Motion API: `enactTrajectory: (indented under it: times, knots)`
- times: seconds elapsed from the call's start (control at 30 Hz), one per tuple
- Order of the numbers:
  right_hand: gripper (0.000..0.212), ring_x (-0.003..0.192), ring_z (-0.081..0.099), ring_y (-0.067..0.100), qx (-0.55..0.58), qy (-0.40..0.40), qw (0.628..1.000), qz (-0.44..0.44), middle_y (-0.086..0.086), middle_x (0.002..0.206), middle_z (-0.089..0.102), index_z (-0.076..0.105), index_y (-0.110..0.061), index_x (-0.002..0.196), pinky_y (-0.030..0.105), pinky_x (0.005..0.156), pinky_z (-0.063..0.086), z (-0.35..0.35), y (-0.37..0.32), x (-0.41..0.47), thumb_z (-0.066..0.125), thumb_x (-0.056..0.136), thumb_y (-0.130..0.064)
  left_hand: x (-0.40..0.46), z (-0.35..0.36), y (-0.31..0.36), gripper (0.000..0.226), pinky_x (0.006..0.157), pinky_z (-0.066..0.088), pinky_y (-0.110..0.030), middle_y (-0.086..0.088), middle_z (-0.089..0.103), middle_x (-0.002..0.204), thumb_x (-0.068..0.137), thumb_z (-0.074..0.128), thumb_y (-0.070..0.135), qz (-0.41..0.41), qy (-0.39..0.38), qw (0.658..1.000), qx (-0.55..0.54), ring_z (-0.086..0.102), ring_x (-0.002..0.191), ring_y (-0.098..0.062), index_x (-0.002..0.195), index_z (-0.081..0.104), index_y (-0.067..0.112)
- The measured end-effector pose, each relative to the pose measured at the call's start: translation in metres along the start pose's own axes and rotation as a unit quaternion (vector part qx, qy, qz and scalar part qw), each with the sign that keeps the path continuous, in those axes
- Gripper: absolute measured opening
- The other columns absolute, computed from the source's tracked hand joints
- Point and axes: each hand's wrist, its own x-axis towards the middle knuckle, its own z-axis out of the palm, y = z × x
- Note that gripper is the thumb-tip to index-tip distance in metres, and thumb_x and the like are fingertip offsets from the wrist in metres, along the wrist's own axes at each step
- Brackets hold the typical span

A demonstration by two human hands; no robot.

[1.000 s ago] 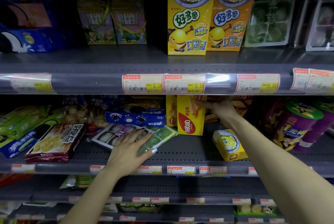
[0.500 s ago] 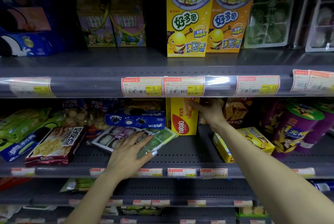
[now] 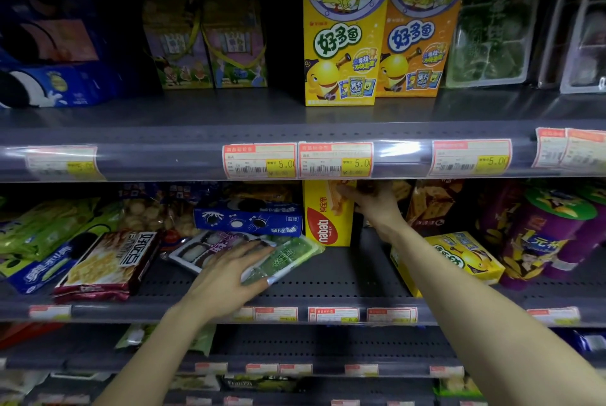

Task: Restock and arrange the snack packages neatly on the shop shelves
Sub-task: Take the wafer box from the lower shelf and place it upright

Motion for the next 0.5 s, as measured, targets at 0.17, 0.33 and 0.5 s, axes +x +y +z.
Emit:
enactTrajectory:
  times: [0.17,0.33,0.5]
  knots:
    - [0.075,0.112,0.062,0.020,-0.012,0.005,1.000,-0.012,0.001,0.122,0.065,0.057,-0.020,0.122,0.053,0.093,0.051,0.003,0.002,0.001,0.083,0.058,-0.050,-0.001,0.001,-0.004,0.078,0.112,0.031,-0.040,0.015,0.033,0.152,0.073,0.031,0.079,0.002,0.004,1.000,0.000,0.031,0.141,-0.010,0.142,0.037,0.044]
    - [0.063,0.116,0.058,0.016,-0.067,0.001,0.998,-0.007,-0.002,0.128,0.061,0.054,-0.020,0.127,0.041,0.099,0.048,0.005,-0.004,-0.008,0.077,0.074,-0.044,-0.003,0.005,-0.005,0.090,0.115,0.026,-0.040,0.015,0.030,0.154,0.067,0.019,0.092,0.003,0.013,1.000,0.014,0.028,0.142,-0.012,0.143,0.033,0.045]
    - [0.048,0.111,0.060,0.020,-0.130,0.023,0.991,0.031,0.003,0.122,0.064,0.055,-0.018,0.115,0.034,0.092,0.047,0.012,0.001,-0.018,0.069,0.080,-0.048,-0.009,0.003,0.003,0.098,0.116,0.014,-0.042,0.018,0.026,0.154,0.061,0.010,0.095,-0.018,0.016,0.999,0.028,0.018,0.145,-0.011,0.144,0.028,0.047]
